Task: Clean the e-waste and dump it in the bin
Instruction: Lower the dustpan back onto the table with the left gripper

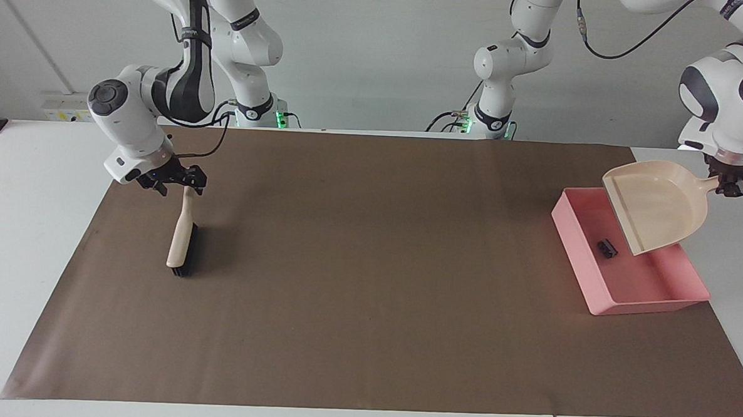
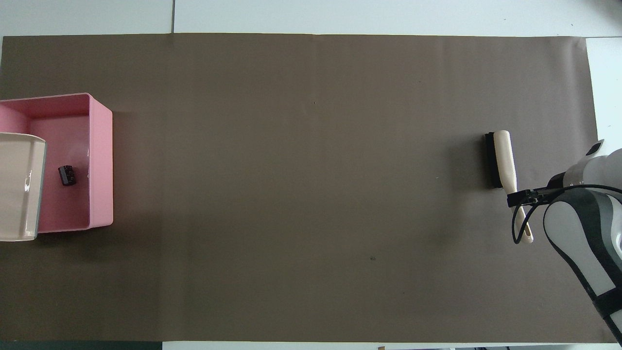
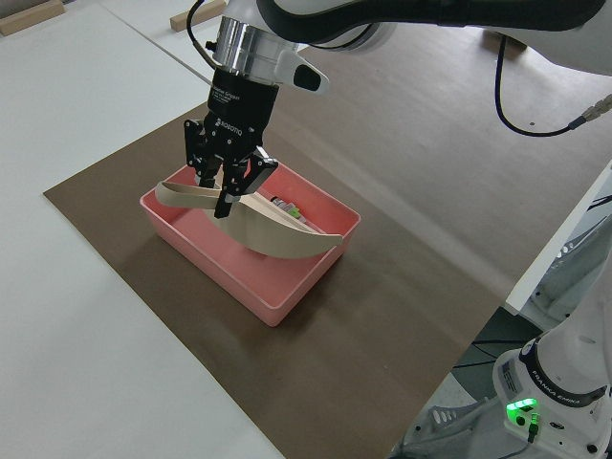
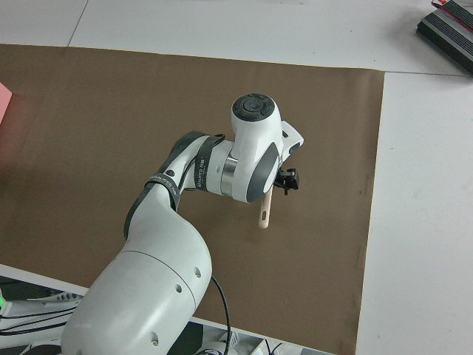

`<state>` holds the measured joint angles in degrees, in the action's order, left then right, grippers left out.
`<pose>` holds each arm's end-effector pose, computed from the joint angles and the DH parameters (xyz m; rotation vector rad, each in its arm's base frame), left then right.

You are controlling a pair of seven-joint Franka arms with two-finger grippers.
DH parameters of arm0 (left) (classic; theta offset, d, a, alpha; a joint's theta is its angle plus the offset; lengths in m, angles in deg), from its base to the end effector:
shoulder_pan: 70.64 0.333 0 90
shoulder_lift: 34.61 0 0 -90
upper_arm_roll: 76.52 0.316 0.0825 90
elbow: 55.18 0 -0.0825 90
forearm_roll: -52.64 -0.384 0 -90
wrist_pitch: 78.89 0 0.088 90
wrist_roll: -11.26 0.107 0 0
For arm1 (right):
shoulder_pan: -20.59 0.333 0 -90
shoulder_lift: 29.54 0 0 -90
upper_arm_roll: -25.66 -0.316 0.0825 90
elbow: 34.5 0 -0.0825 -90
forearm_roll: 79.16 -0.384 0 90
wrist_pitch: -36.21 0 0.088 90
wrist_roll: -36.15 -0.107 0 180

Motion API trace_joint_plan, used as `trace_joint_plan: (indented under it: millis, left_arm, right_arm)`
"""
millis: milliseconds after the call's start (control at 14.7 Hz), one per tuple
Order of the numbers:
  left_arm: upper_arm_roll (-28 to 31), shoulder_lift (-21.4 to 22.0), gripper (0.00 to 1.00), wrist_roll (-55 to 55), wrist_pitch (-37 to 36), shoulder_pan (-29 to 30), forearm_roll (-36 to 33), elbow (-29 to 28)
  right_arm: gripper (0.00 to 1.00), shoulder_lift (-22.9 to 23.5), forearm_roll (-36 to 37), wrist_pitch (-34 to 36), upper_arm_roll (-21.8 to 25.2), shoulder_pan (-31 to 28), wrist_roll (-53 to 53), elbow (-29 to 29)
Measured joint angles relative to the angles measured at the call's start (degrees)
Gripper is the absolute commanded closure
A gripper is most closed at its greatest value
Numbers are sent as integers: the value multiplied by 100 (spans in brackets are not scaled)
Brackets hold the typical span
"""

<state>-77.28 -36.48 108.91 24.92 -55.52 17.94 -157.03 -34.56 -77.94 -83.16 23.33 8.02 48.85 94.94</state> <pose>0.5473 0.1889 0.5427 -1.9007 1.9611 0.6834 0.4881 -0.0891 0.3917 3.1336 0.0844 -0.1424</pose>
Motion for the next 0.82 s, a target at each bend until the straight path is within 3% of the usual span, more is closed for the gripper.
trace_joint_plan:
  millis: [205,477,818]
  left_arm:
    - [-66,362,100,0,-461,-369,144,48]
    - [-114,495,100,-46,-518,-918,960,-188]
    - [-158,581,100,-1026,431,-2092,1394,-1538]
  right_arm:
    - [0,-102,1,178,-25,25,0,-556]
    - [0,-150,7,744,-56,294,-429,-1333]
    - [0,-127,15,2088,-69,546,-1793,-2657]
